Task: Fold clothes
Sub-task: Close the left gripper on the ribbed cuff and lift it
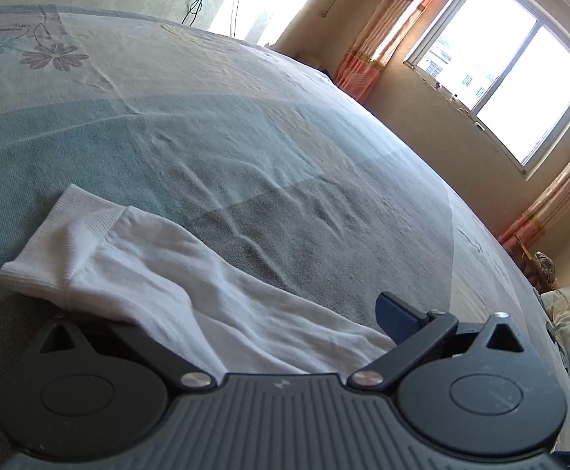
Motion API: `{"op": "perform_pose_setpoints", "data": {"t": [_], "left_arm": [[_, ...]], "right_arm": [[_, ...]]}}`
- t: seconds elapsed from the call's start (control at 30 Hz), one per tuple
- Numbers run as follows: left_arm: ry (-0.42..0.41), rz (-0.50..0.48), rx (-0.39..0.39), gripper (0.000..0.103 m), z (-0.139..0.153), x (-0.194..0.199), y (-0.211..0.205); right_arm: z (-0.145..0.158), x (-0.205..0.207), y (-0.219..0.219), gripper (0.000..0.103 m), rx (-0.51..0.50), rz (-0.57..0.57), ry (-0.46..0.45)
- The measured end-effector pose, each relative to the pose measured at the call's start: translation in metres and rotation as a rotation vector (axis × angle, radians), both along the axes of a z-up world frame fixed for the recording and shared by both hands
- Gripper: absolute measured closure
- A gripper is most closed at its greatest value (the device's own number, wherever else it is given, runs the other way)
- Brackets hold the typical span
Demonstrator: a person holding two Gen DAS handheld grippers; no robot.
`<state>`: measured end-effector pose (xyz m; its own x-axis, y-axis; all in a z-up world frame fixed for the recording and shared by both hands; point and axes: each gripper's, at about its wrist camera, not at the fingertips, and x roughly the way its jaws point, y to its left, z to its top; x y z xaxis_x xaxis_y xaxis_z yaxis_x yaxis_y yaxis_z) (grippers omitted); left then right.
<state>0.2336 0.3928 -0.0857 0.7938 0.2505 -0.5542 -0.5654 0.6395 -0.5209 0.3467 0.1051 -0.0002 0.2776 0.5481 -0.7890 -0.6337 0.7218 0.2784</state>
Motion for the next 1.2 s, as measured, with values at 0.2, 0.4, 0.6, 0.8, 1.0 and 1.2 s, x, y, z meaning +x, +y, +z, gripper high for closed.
{"op": "perform_pose_setpoints", "data": {"t": [0.2,0.4,0.6,0.8,1.0,1.2], "left_arm": [[-0.057,-0.070,0.001,0.001,0.027,0.008,-0.008],[-0.080,-0.115,0.022,0.001,0.050,0.015,-0.019],[-0.098,-0.152,0.043,0.001,0.070,0.026,-0.042],[-0.118,-0.178,0.047,0.001,0.089,0.039,-0.069],[-0.137,-0.222,0.081,0.001,0.104,0.058,-0.103],[-0.135,-0.256,0.091,0.001,0.116,0.070,-0.134]], "right_arm": [[0.003,-0.012,-0.008,0.000,-0.022,-0.018,0.016],[0.000,-0.020,-0.020,0.000,0.015,-0.038,0.052],[-0.014,-0.031,-0.038,0.000,0.025,-0.028,0.085],[-0.021,-0.039,-0.082,0.000,0.014,-0.068,0.103],[-0.027,-0.030,-0.133,0.000,0.000,-0.162,0.097],[-0.029,-0.021,-0.174,0.000,0.009,-0.248,0.090]]}}
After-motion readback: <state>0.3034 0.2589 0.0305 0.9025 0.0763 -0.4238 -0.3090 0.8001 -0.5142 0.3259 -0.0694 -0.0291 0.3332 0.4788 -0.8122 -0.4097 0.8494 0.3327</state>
